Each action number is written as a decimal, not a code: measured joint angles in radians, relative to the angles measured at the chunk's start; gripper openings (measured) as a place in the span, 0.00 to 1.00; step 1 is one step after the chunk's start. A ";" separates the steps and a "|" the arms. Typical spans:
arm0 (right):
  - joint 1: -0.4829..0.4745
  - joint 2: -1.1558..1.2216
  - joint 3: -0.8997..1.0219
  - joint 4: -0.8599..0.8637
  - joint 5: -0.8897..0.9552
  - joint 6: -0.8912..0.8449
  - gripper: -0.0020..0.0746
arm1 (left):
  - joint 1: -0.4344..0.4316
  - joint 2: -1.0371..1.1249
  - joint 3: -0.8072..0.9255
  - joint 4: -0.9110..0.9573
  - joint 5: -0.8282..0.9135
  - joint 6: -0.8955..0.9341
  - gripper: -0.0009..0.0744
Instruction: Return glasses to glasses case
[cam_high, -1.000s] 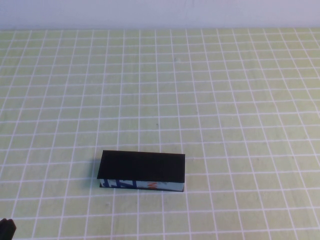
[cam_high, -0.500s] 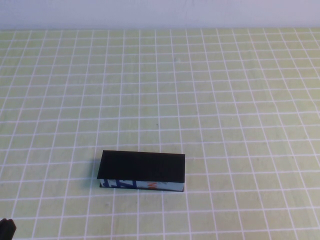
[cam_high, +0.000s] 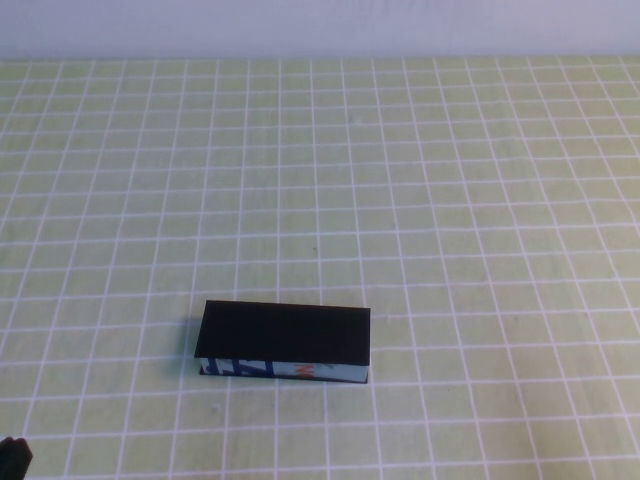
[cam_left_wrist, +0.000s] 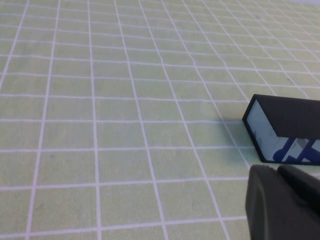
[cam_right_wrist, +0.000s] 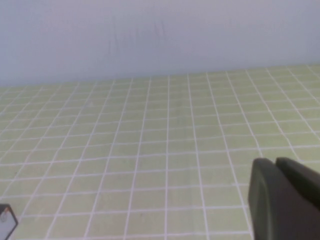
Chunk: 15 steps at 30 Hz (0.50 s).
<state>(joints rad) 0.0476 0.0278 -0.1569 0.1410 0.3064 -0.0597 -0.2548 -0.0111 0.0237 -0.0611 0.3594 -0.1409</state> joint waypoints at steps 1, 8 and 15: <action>-0.002 -0.018 0.038 0.005 -0.013 0.000 0.00 | 0.000 0.000 0.000 0.000 0.000 0.000 0.01; -0.006 -0.035 0.181 0.031 -0.013 0.000 0.00 | 0.000 -0.002 0.000 0.000 0.000 0.000 0.01; 0.027 -0.035 0.185 0.024 0.048 -0.019 0.00 | 0.000 -0.002 0.000 0.000 0.000 0.000 0.01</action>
<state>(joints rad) 0.0745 -0.0072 0.0278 0.1653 0.3546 -0.0784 -0.2548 -0.0126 0.0237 -0.0611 0.3594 -0.1409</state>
